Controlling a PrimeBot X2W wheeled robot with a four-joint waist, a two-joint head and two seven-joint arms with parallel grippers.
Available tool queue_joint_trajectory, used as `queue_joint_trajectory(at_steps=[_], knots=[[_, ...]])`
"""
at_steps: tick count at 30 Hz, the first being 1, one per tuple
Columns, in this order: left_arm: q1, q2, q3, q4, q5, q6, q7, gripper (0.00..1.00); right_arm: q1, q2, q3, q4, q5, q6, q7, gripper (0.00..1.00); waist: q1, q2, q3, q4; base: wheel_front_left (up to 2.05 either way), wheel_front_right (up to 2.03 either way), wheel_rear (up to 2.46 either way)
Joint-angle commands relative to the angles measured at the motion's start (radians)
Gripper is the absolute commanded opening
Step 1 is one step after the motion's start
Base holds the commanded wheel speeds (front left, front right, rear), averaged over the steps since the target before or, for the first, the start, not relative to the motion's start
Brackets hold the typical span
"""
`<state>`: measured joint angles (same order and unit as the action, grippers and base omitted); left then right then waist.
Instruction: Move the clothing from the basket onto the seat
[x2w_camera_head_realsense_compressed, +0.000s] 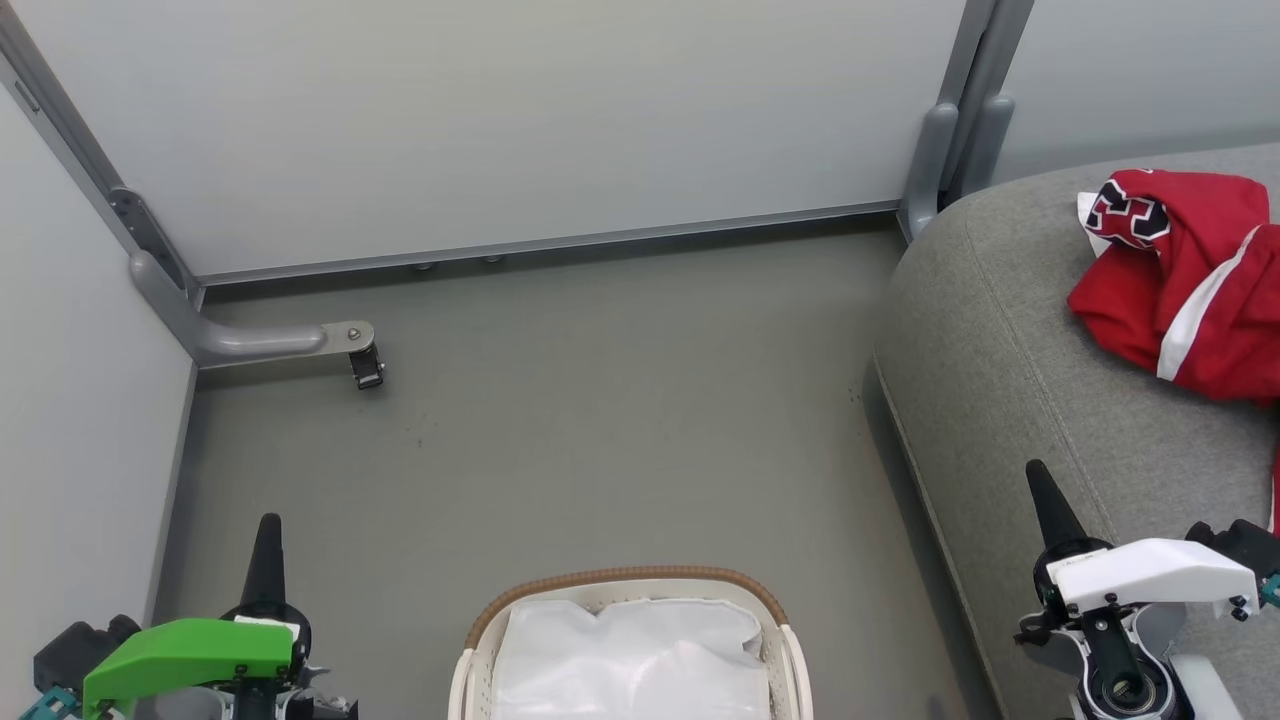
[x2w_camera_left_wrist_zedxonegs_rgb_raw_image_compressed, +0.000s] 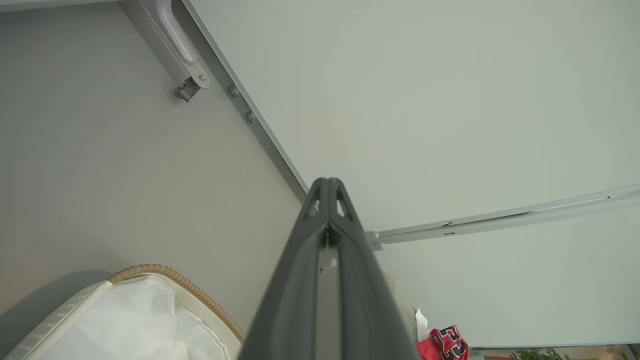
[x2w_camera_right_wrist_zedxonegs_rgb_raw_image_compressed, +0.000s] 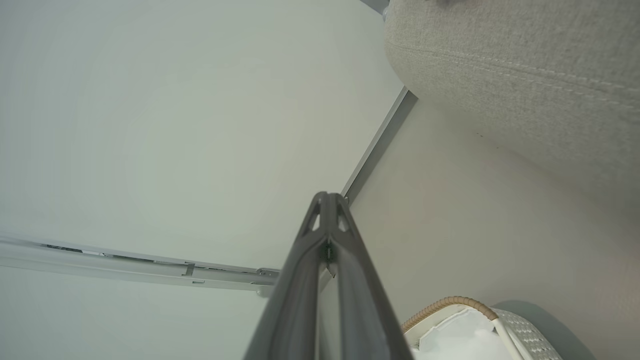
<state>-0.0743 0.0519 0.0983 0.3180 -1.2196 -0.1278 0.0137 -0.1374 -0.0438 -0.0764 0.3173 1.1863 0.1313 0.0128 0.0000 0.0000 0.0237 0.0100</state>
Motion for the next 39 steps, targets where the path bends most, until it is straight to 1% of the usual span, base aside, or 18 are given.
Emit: queue_joint_trajectory(at_steps=[1, 14, 39], knots=[[-0.027, 0.002, 0.005, -0.014, -0.028, -0.003, 0.006, 0.0, 0.003, -0.006, -0.005, -0.014, 0.029, -0.001, 0.007, 0.0, 0.0, 0.0, -0.001, 0.0, 0.0, 0.0, 0.0], [-0.032, 0.001, 0.009, -0.033, -0.143, -0.004, 0.037, 0.0, 0.014, -0.007, -0.016, -0.034, 0.152, -0.001, 0.037, 0.0, 0.0, 0.0, -0.006, -0.003, 0.0, 0.0, 0.0], [-0.04, -0.001, 0.016, -0.065, -0.328, -0.005, 0.085, 0.0, 0.028, -0.009, -0.034, -0.065, 0.354, -0.001, 0.086, 0.0, 0.0, 0.0, -0.016, -0.008, 0.0, 0.0, 0.0]])
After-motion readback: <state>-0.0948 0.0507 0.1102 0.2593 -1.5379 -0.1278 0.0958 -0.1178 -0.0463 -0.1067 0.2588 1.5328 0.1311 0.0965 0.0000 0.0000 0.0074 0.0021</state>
